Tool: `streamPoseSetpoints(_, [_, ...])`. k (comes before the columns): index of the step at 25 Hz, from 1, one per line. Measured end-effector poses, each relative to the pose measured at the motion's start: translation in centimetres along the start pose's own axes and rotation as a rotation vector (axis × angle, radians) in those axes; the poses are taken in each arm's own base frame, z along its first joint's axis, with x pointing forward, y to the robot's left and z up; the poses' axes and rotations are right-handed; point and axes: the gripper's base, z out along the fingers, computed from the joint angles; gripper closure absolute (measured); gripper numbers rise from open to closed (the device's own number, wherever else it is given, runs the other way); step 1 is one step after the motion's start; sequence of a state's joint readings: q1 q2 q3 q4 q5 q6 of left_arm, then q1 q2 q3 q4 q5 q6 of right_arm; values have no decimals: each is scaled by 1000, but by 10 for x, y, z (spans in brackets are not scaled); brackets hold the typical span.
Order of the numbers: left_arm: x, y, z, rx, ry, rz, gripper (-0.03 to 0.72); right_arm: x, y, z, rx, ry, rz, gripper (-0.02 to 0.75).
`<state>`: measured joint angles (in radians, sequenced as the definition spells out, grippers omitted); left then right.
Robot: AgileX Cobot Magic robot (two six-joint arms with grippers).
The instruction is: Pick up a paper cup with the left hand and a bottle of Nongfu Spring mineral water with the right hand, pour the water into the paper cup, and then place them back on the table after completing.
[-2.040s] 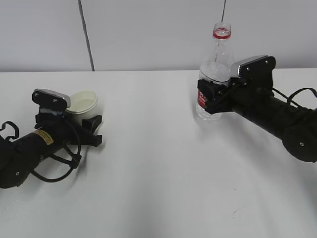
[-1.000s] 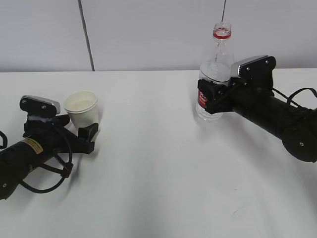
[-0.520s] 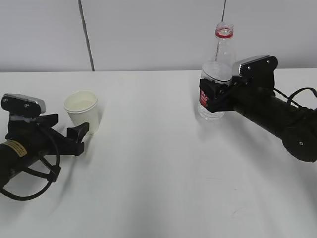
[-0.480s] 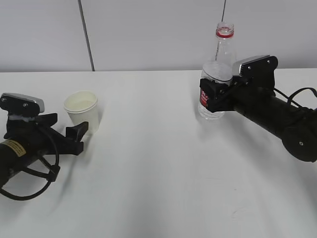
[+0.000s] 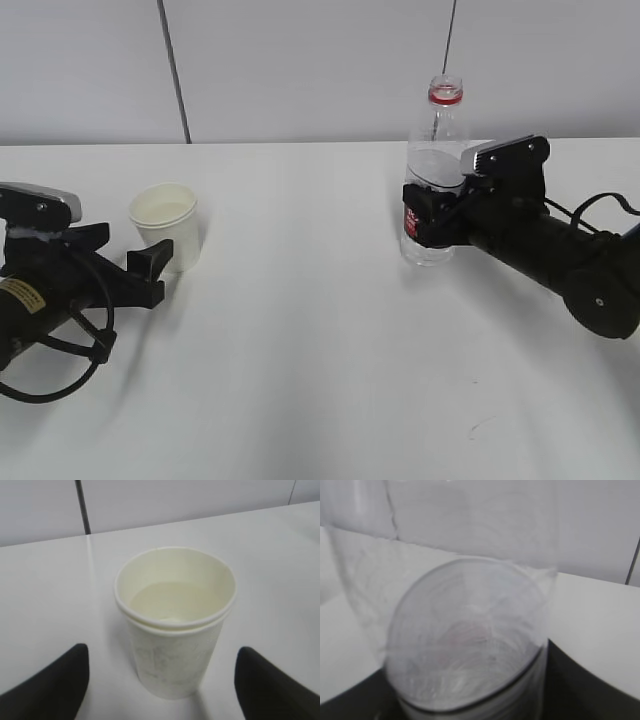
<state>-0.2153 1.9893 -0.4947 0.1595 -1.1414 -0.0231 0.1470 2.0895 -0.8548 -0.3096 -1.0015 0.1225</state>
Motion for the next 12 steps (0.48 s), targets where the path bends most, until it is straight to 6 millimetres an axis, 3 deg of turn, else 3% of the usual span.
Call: streamPoseSetpoints(12, [0,0,0,0,0,0,139,4,0,0,6,23,34,325])
